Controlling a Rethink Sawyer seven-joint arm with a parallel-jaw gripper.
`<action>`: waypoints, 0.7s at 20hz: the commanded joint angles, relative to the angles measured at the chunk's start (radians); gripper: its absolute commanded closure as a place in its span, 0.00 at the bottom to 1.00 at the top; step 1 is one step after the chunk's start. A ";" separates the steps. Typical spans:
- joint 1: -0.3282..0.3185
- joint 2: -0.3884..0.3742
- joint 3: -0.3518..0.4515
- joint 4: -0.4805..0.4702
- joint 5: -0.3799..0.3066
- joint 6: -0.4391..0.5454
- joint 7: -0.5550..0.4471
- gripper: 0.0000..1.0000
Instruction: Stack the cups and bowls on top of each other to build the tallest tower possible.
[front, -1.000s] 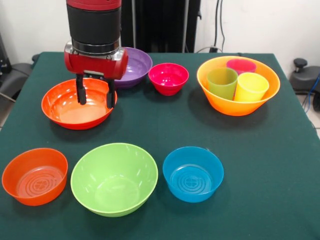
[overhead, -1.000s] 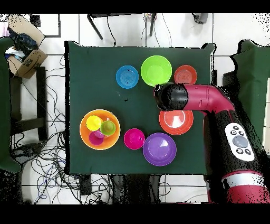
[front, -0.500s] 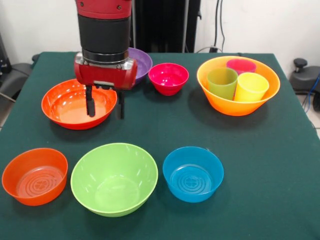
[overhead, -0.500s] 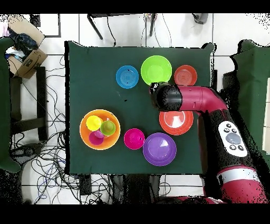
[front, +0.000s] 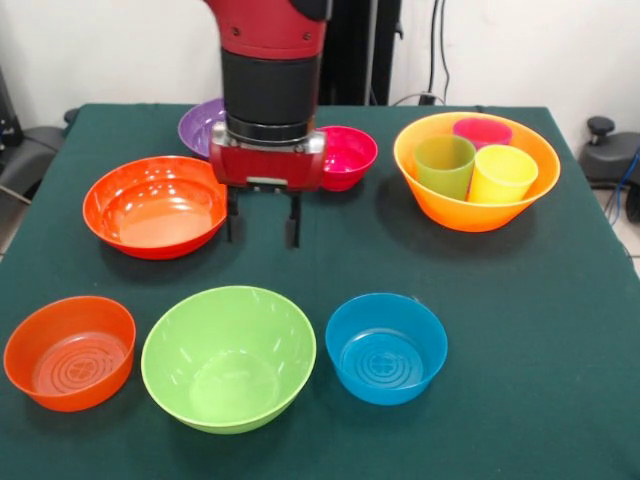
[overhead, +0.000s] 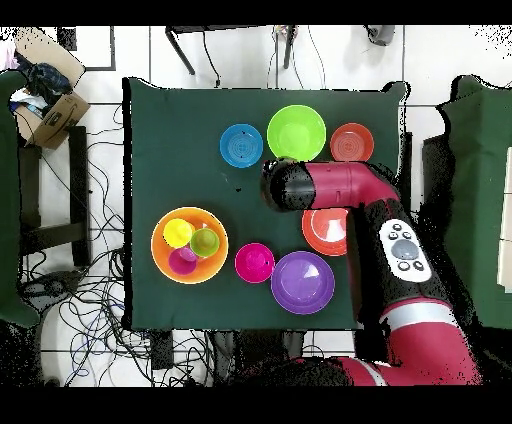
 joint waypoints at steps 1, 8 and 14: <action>0.044 0.087 -0.051 -0.008 -0.094 0.094 -0.048 0.00; 0.121 0.115 -0.149 -0.061 -0.104 0.194 -0.029 0.00; 0.160 0.100 -0.199 -0.066 -0.095 0.225 -0.023 0.00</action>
